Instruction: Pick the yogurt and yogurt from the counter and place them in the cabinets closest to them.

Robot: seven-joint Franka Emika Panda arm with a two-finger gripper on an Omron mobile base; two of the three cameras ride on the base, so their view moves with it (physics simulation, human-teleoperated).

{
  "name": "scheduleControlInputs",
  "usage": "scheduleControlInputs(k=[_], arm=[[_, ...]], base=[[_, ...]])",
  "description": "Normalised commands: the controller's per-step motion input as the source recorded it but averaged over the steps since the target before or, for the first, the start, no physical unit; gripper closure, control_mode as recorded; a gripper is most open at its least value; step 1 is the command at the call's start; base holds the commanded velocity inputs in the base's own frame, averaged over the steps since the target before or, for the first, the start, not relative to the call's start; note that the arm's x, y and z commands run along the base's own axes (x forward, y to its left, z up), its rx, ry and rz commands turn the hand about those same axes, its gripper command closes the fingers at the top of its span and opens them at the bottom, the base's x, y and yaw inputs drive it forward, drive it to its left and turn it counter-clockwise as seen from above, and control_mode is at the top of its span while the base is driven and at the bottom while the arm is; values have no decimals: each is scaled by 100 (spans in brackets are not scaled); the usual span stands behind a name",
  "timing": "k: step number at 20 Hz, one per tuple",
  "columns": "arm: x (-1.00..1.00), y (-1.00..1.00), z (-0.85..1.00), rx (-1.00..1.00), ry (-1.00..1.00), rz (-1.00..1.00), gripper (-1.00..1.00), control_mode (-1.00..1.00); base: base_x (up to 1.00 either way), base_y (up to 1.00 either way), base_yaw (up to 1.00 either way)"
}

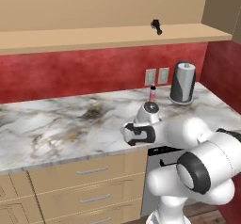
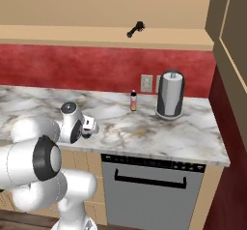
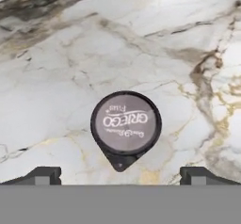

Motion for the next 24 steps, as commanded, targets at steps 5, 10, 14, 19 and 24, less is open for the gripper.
scheduleControlInputs(k=[5,10,14,19,24], arm=[[42,0,-28,-4,0,1,-100,-100],[33,0,-19,-1,1,0,-100,-100],[24,0,-39,0,4,0,-100,-100],[10,0,-25,0,1,0,100,-100],[0,0,9,1,0,0,100,-100]], base=[[0,0,0],[0,0,0],[0,0,0],[0,0,0],[0,0,0]])
